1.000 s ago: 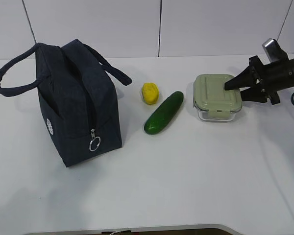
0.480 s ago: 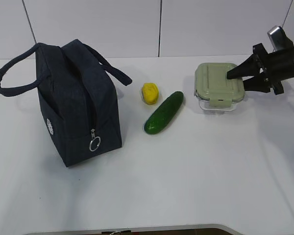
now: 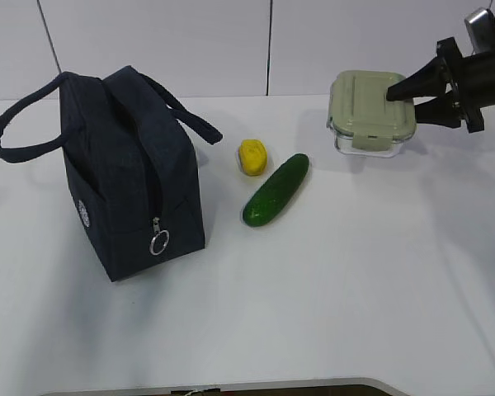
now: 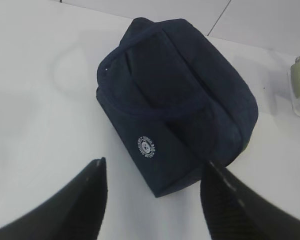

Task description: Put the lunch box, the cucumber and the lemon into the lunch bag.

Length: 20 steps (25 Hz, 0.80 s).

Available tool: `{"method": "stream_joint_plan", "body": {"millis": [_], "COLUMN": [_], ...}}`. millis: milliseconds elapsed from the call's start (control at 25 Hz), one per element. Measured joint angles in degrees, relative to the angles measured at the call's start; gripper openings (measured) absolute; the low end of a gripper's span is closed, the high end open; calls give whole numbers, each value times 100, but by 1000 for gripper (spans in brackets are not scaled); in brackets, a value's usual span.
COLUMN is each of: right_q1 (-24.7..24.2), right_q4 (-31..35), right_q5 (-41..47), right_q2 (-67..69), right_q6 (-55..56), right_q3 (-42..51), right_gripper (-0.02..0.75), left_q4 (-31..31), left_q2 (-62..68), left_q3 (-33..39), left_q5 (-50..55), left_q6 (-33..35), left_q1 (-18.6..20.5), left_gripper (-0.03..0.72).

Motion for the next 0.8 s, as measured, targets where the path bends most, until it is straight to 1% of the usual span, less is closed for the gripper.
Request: {"method": "stream_joint_plan", "body": {"millis": [120,280,400,600,800], "right_q1": [0,0,0,41,282], "right_q4": [101,129,141,141,141], "right_q5": [0,7,7,7,7], "right_q2": [-78,-173,-195,-195,-195], "right_q6": [8,8,8,22,37], "right_q3": [0,10,10,10,10], "right_gripper": [379,379,379,379,379], "left_q4": [-498,-1375,-1862,-2287,-2696], "left_q2": [555,1326,1911,2901,3654], "left_q3": [-192,-614,-1037,-1718,-1997], "left_q5": [-146,-155,-12,492,634], "left_q6": [195,684,791,826,838], "left_q1": [0,-10,-10,-10,-10], "left_gripper": [422,414,413,413,413]}}
